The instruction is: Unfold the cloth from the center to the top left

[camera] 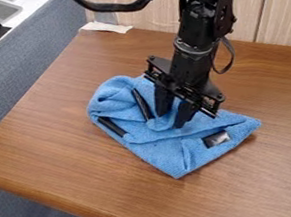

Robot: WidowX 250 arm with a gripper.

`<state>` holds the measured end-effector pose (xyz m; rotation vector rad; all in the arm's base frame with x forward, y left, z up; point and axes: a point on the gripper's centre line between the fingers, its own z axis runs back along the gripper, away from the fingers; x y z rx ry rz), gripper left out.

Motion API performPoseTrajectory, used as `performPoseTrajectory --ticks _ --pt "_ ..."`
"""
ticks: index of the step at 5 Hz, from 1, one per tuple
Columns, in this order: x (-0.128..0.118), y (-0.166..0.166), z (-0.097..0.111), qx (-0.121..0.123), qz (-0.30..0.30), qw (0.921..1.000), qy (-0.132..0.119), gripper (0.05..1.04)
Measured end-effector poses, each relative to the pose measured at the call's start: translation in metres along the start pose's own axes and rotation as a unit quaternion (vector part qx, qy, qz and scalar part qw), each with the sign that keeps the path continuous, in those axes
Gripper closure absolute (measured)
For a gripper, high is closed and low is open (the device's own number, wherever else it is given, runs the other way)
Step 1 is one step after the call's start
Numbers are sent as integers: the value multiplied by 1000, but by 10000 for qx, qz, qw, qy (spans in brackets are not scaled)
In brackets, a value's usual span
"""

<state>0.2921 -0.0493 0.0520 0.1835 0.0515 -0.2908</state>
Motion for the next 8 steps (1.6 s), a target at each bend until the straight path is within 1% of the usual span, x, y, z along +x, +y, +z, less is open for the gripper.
performPoseTrajectory --ticks 1,2,3,4,5,6,7,8 --pt "-3 3 7 37 85 10000 -13 921" --pt "-1 8 14 93 100 9999 -49 1022" --pt "-2 11 16 180 107 9998 17 1031" --pt "-1 31 40 274 331 9989 -205 1031" --pt "-6 63 55 303 689 9967 -302 1031" --pt "-13 96 60 236 1029 9936 -400 1031" --pt "-20 120 55 277 1102 9927 -404 1031" --pt "-24 149 39 183 1276 9910 -354 1031"
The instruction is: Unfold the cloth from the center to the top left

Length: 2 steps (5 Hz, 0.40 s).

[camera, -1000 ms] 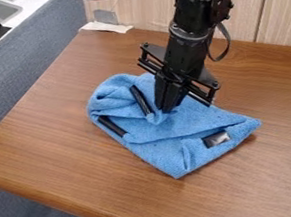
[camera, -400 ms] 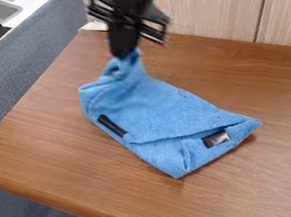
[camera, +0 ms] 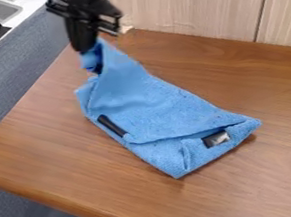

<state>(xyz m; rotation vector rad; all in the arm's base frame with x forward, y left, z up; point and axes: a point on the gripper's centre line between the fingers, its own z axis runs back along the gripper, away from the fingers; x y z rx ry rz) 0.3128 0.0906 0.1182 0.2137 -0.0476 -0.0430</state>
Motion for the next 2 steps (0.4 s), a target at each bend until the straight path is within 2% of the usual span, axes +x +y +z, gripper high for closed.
performPoseTrajectory --ticks 1,2 --pt "-1 19 -23 -247 234 9994 105 1031" --pt "3 36 -42 -431 437 9981 92 1031"
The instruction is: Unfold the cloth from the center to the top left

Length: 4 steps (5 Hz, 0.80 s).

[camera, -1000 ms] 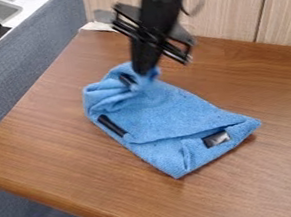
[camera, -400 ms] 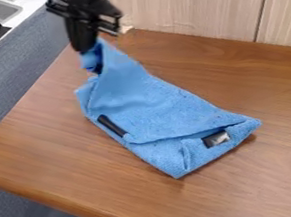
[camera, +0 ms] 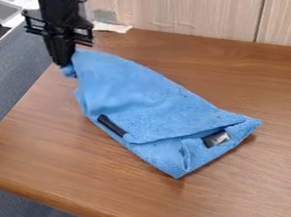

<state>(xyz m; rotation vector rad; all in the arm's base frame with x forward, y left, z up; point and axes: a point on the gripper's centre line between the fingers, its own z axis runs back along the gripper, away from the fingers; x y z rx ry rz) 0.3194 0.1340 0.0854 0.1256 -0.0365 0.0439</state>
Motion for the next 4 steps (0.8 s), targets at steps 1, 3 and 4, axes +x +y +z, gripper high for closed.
performPoseTrajectory --ticks 1,3,4 --pt "6 19 -16 -154 168 9997 11 1031" --pt "5 30 -35 -283 328 9985 324 881" --pt "3 32 -35 -219 394 9983 379 633"
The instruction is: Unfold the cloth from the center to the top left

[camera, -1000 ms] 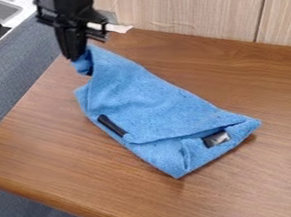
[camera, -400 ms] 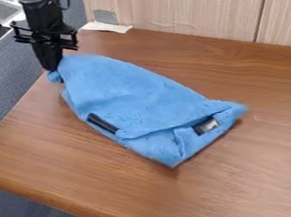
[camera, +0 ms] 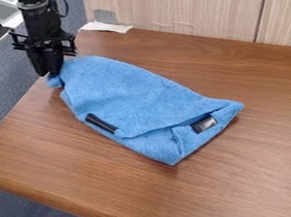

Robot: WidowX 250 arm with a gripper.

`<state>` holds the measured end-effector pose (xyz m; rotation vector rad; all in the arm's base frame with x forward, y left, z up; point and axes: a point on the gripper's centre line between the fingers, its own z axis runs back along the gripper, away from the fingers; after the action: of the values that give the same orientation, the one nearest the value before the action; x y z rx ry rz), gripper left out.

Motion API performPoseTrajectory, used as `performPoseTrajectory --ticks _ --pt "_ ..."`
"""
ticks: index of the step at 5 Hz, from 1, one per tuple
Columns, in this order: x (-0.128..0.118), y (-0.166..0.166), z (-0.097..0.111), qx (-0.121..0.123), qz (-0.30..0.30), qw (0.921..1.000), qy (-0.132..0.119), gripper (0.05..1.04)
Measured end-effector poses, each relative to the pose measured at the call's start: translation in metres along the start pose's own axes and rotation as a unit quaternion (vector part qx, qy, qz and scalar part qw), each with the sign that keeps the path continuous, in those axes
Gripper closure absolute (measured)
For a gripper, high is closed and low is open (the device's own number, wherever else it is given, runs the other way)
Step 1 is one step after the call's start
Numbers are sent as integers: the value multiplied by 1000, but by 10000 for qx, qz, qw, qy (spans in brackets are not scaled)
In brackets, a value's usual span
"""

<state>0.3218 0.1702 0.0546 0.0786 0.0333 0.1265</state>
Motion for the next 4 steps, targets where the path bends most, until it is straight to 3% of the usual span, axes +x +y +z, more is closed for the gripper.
performPoseTrajectory --ticks 1,2,4 --pt "-4 -1 -2 -1 13 10000 95 323" --pt "-9 2 8 115 81 9999 88 90" --pt "-24 16 58 450 316 9982 -230 83"
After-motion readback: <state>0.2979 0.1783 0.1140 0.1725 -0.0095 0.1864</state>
